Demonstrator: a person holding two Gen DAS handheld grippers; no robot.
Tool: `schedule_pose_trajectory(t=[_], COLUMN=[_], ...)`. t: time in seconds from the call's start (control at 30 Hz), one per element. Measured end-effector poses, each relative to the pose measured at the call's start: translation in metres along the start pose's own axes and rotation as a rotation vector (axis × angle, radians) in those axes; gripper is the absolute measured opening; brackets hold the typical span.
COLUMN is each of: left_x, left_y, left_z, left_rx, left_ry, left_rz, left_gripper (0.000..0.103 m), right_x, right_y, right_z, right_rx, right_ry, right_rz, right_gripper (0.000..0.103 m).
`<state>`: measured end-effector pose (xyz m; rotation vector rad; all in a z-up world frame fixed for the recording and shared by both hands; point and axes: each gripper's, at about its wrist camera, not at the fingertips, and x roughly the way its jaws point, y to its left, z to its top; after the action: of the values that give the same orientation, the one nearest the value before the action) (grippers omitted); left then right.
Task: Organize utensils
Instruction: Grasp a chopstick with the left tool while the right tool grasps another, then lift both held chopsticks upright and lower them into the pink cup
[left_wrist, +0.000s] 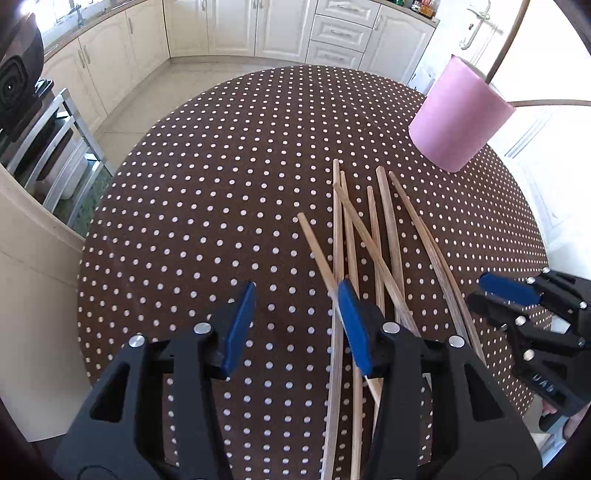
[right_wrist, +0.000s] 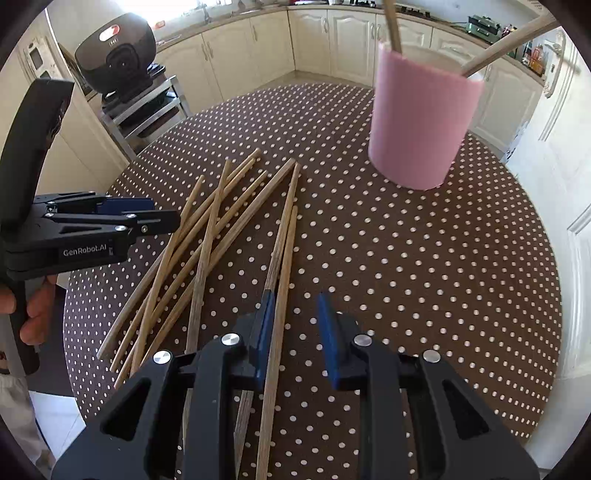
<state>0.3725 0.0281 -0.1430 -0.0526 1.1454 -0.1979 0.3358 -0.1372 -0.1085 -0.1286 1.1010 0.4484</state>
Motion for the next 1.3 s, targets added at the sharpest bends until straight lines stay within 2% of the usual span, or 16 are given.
schedule_pose_trajectory(t=[0.2,0.47,0.53,0.7,0.8,1.1,1.3], left_x=[0.007,0.016,0.017,0.018,0.016,-0.019,-0.077], left_y=[0.003,0.009,0.008,0.007,0.005,-0.002,-0.015], left_z=[0.009,0.016,0.017,0.019,0.018,0.017,0.017], left_rx=[-0.008,-0.027,-0.02,-0.023,-0.017,0.001,0.046], left_ry=[0.005,0.009,0.007,-0.003,-0.018,-0.082,-0.192], left_rz=[-0.014,-0.01,0.009,0.01,0.021,0.036,0.042], left_gripper=[0.037,0.035,0.023,0.008,0.006,0.006,0.006], right_x=[0.016,0.032,0.035,0.037,0.034,-0.01,-0.061], right_y=[0.004,0.002,0.004,0.001,0.002,-0.006,-0.007], right_z=[0.012,0.029,0.032,0.035,0.033,0.023,0.019], right_rx=[-0.029,-0.016,-0.013,0.01,0.012,0.02,0.03], right_ry=[0.029,0.035,0.032,0.015,0.006,-0.071,-0.179], right_rz=[-0.024,-0.011,-0.008,0.003,0.002,0.018,0.045], right_gripper=[0.016,0.008,0.007,0.005,0.005,0.005,0.005])
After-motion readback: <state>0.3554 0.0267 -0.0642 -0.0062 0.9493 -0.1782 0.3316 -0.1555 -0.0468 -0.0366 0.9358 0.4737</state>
